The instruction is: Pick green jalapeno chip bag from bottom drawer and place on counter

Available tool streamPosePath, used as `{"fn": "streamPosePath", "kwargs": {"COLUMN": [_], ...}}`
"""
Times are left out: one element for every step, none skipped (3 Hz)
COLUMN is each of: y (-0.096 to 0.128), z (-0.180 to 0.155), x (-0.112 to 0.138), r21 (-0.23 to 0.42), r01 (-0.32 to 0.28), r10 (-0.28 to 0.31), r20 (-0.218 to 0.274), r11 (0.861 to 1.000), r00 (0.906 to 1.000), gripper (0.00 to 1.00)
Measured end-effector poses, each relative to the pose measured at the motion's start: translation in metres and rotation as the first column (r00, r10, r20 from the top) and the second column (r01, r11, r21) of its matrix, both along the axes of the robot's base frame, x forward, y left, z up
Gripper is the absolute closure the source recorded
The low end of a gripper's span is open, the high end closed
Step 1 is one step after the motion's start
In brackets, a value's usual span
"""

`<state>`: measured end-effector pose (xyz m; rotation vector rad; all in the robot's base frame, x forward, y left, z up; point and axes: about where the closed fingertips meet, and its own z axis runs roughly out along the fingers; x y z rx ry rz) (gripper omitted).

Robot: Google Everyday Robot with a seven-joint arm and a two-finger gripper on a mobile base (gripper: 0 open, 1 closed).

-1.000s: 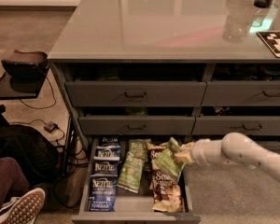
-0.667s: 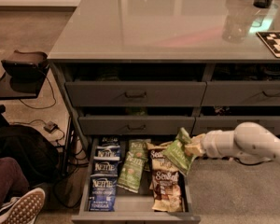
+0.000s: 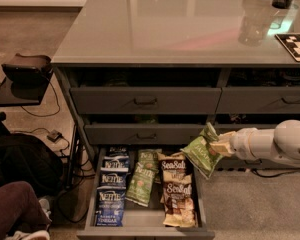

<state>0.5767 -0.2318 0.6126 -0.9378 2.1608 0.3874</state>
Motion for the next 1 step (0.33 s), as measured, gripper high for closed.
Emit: {"fn": "streamPosePath", "kwargs": {"y": [0.0000], "z": [0.0000], "x": [0.0000], "r21": [0.000], "r01": [0.000], "r10": [0.000], "r20": [0.000], "r11": [1.000], "r00": [1.0000], "gripper": [1.00]}}
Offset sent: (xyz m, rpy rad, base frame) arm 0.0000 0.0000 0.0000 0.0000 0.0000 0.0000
